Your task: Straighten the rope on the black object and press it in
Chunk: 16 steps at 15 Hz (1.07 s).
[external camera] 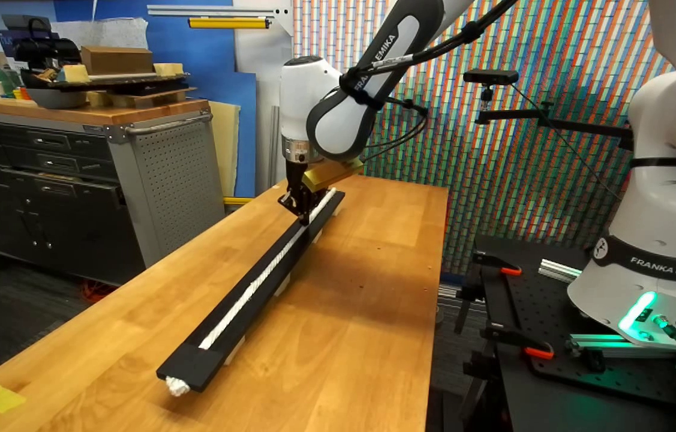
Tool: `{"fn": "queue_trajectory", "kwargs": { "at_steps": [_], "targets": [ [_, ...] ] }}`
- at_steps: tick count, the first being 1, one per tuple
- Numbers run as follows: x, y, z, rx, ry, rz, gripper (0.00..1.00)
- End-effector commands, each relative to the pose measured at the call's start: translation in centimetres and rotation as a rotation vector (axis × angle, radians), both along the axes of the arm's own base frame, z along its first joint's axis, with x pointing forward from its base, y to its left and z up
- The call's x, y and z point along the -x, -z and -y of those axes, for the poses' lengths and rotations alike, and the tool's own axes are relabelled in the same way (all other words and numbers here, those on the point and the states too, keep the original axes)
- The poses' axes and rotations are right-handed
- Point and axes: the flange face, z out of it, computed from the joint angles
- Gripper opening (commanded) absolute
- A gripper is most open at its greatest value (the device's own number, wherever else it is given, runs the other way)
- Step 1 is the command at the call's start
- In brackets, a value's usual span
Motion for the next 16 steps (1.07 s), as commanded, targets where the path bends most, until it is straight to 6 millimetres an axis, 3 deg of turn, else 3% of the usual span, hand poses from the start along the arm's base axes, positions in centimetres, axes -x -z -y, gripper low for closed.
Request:
{"fn": "queue_trajectory", "kwargs": {
  "at_steps": [1, 11, 16],
  "targets": [
    [0.4, -0.9, 1.1, 0.001, 0.016, 0.024, 0.00],
    [-0.1, 2.2, 1.6, 0.005, 0.023, -0.049, 0.00],
    [-0.1, 1.2, 1.7, 0.010, 0.026, -0.033, 0.00]
  ]
}}
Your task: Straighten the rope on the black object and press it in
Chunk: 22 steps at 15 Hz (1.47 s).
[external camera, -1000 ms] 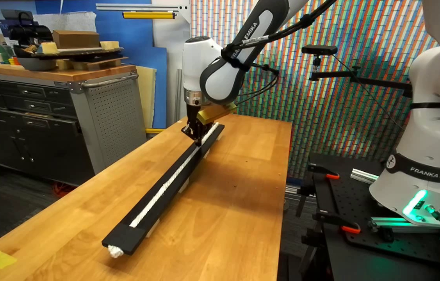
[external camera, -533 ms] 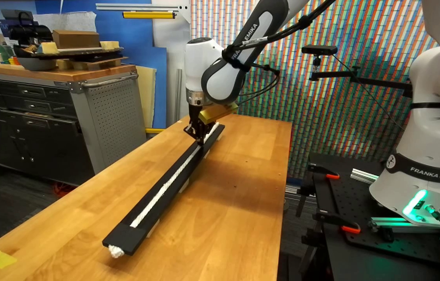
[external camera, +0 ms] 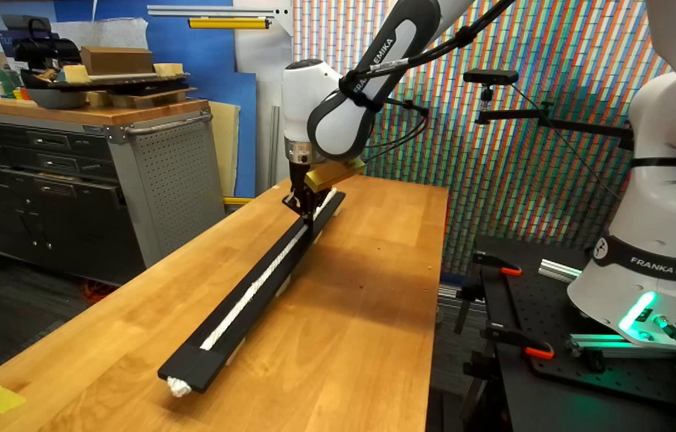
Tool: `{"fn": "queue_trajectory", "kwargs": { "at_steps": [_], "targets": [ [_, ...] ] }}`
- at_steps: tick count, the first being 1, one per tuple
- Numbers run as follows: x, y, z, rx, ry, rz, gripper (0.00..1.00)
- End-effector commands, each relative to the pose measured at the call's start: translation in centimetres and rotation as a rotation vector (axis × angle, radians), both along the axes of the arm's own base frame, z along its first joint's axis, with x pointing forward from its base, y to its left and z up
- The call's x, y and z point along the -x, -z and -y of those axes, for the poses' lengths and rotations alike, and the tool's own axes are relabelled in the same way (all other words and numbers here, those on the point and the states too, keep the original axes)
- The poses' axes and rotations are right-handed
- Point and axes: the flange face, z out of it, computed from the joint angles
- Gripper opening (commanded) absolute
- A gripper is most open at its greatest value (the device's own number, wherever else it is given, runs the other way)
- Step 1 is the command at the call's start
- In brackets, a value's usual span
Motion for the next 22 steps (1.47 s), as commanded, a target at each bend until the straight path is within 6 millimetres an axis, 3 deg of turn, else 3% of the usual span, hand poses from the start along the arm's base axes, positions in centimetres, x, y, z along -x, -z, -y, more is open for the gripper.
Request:
{"fn": "queue_trajectory", "kwargs": {
  "at_steps": [1, 5, 11, 16, 22],
  "targets": [
    [0.0, 0.3, 0.6, 0.000, 0.006, -0.004, 0.00],
    [0.2, -1.2, 1.2, 0.000, 0.018, 0.037, 0.00],
    [0.0, -1.8, 2.3, 0.012, 0.035, 0.053, 0.00],
    [-0.3, -1.0, 2.6, 0.010, 0.038, 0.036, 0.00],
    [-0.8, 1.6, 3.1, 0.011, 0.048, -0.019, 0.00]
  ]
}}
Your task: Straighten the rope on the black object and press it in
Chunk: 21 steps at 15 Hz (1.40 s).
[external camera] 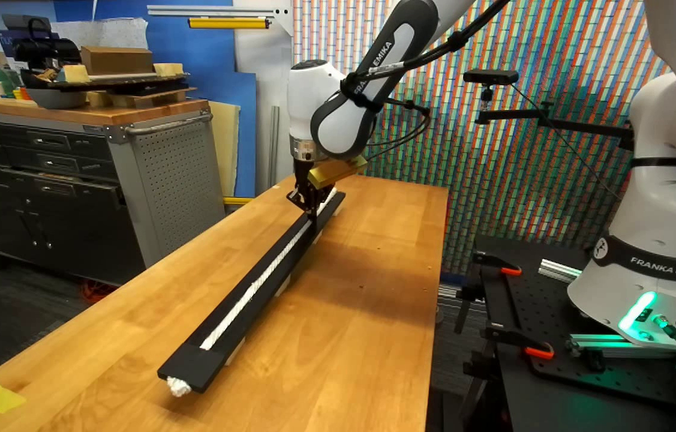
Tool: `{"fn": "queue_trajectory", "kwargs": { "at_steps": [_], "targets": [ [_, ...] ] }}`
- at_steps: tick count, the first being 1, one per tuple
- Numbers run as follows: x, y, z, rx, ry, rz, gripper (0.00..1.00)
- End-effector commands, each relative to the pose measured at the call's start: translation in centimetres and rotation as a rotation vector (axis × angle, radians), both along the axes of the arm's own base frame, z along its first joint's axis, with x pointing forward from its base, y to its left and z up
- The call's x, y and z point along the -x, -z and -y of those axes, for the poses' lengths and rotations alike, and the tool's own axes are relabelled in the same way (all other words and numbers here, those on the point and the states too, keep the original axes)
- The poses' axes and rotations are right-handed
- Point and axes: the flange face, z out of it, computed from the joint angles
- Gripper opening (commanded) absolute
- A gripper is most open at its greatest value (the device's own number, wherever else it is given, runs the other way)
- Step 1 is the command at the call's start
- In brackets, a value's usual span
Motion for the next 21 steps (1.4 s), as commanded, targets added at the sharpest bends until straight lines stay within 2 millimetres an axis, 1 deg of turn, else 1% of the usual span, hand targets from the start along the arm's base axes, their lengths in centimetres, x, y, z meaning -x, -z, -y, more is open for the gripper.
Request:
{"fn": "queue_trajectory", "kwargs": {
  "at_steps": [1, 3, 7, 13, 16, 21],
  "targets": [
    [-1.0, 1.4, 0.7, -0.003, 0.015, -0.032, 0.00],
    [-1.0, 1.1, 0.6, -0.002, 0.015, -0.032, 0.00],
    [-0.5, -0.6, 0.9, 0.005, 0.018, 0.004, 0.00],
    [-0.1, -2.5, 2.4, 0.026, 0.040, 0.056, 0.00],
    [-0.1, -2.7, 2.9, 0.031, 0.046, 0.062, 0.00],
    [-0.1, -1.9, 3.1, 0.033, 0.050, 0.042, 0.00]
  ]
}}
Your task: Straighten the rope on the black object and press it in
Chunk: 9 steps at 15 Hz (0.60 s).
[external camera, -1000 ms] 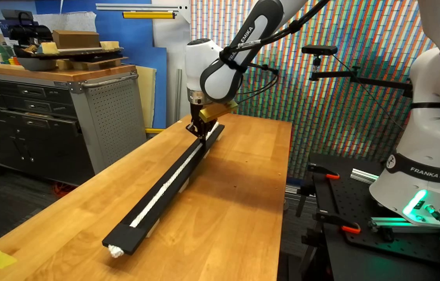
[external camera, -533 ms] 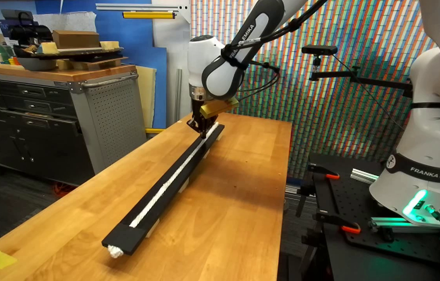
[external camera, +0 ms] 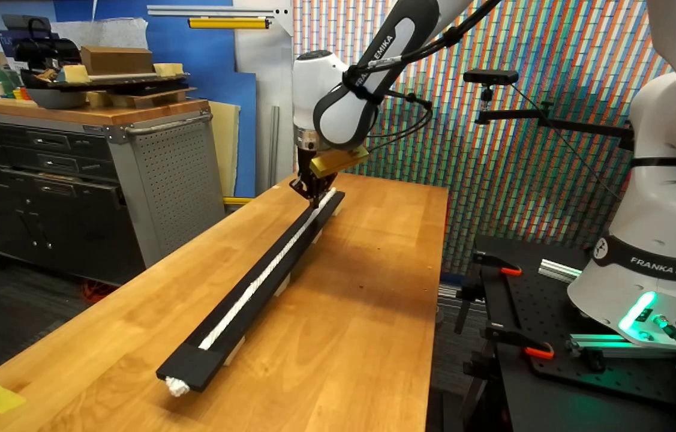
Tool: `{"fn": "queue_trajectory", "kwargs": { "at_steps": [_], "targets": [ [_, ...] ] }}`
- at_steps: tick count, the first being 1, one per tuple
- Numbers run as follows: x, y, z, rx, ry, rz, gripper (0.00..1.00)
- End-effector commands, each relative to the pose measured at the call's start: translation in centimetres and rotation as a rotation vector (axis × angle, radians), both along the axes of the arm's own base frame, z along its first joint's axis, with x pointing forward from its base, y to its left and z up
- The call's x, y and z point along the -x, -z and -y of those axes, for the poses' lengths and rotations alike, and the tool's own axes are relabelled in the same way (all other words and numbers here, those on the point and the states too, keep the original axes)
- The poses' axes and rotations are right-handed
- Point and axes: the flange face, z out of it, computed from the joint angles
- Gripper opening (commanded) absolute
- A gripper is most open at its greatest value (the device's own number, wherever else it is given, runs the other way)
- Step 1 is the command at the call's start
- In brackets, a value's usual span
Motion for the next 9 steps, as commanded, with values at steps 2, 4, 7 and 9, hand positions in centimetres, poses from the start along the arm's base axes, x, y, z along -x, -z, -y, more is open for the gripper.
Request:
{"fn": "queue_trajectory", "kwargs": {
  "at_steps": [2, 4, 7, 9],
  "targets": [
    [0.2, 0.3, 0.5, 0.007, 0.010, -0.003, 0.00],
    [0.0, 1.4, 0.6, -0.002, 0.013, -0.023, 0.00],
    [-0.4, 3.3, 1.0, -0.002, 0.023, -0.054, 0.00],
    [-0.7, 3.5, 1.1, -0.003, 0.028, -0.067, 0.00]
  ]
}}
